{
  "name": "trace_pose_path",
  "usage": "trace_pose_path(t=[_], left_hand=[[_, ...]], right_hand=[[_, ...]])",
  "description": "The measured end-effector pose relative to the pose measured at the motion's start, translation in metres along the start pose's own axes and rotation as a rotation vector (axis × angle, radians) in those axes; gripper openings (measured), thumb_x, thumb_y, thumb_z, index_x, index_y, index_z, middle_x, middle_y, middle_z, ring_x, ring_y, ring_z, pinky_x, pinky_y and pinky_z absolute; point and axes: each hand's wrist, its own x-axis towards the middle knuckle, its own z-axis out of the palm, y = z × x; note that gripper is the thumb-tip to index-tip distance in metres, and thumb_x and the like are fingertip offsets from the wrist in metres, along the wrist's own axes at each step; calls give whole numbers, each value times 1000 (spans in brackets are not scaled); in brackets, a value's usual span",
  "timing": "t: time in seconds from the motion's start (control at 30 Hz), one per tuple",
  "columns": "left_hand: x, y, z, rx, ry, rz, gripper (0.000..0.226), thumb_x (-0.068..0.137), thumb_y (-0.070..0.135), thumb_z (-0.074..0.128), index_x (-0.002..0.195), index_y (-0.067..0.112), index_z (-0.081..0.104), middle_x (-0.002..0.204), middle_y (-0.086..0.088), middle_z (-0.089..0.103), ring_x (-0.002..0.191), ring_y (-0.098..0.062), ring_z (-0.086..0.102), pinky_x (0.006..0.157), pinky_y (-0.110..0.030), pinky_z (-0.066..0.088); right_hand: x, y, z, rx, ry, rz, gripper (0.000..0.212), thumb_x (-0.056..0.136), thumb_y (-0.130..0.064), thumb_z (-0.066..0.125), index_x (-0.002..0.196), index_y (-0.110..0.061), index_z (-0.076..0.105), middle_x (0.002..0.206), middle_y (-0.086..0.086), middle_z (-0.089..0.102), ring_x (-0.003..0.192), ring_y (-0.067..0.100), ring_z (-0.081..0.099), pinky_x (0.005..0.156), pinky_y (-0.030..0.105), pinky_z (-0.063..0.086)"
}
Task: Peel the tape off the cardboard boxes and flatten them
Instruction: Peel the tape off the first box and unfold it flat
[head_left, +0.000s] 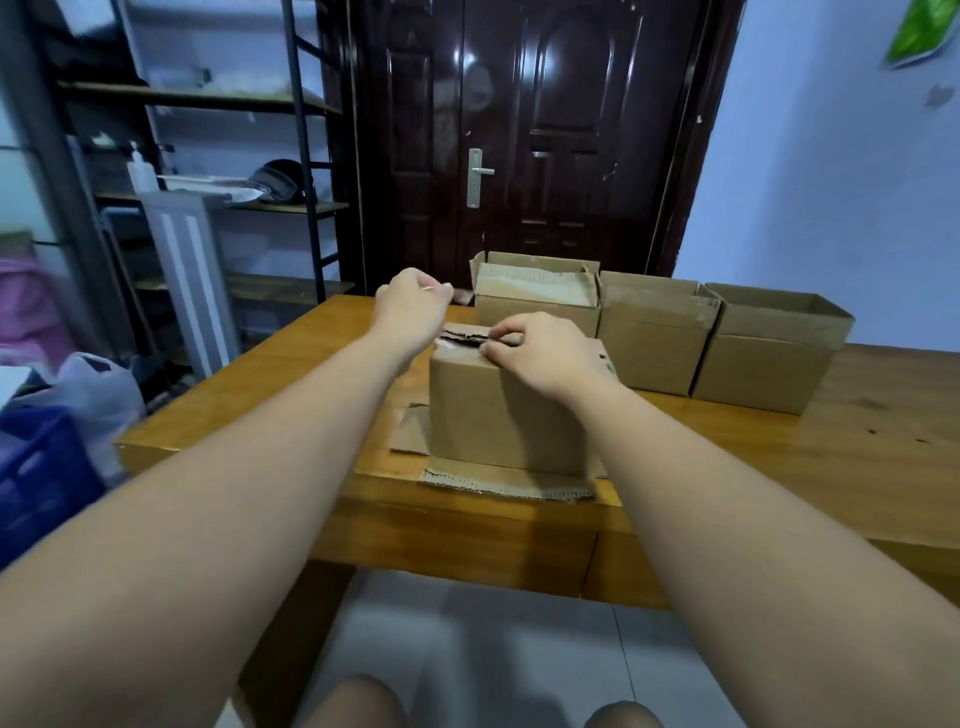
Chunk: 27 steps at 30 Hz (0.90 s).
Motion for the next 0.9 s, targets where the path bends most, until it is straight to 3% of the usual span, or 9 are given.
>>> trace_pose_path(t=[0.13,0.2,0.27,0.37,0.57,0.67,0.77,0.83,0.9], left_hand=[[5,-23,-13,650,-129,166,39,93,47,52,105,12,64,118,-8,44,92,-20,50,83,-28,38],[4,-26,-15,698,-163,135,48,93,51,50,85,6,65,82,-7,55,86,-29,53,73,-33,44],[3,-26,-16,521,-186,62,45,94,44,53,70,6,59,64,-5,46,66,-22,46,62,-31,42],[3,-28,-13,118,-157,-44,39,97,33,50,63,12,47,80,-8,50,76,-20,45,87,-37,46],[0,-38,-8,-519,7,-205,35,100,26,46,68,10,46,80,-1,47,78,-10,48,92,-30,47],[0,-45,-1,-577,71,-220,24,100,22,46,80,11,54,106,-6,56,100,-14,53,99,-31,46],[-1,-51,2,-571,156,-246,22,99,15,47,118,11,57,128,-7,54,114,-18,52,106,-36,41],[1,-59,3,-594,141,-289,28,98,12,47,125,5,55,124,-12,57,104,-17,56,102,-36,46],[-4,-60,4,-686,82,-298,26,99,8,45,122,1,55,108,-15,63,77,-12,57,82,-27,56]], right_hand=[[2,1,0,54,-30,38,35,91,-50,55,121,-35,65,127,-7,64,117,19,55,81,28,43],[1,-1,1,56,-29,55,33,91,-50,54,118,-37,67,124,-6,65,113,19,56,81,30,46],[1,-2,2,51,-19,64,32,91,-51,54,117,-38,67,123,-5,66,111,20,57,85,34,50],[0,-2,2,40,-17,55,32,92,-50,53,118,-37,67,123,-5,66,110,20,57,81,33,49],[-1,-3,2,27,-10,51,34,94,-49,51,120,-34,66,125,-4,65,110,21,58,86,36,52],[-2,-4,1,22,-11,49,34,94,-48,51,121,-34,66,126,-3,64,110,20,57,84,34,51],[-1,-4,1,15,-13,48,34,95,-48,51,123,-34,65,125,-3,64,109,20,57,84,34,52],[-1,-4,3,19,-8,52,34,94,-49,51,122,-35,65,123,-2,65,107,20,58,85,37,53],[0,-3,4,15,0,52,34,94,-49,51,121,-36,65,121,-2,66,103,19,58,84,37,54]])
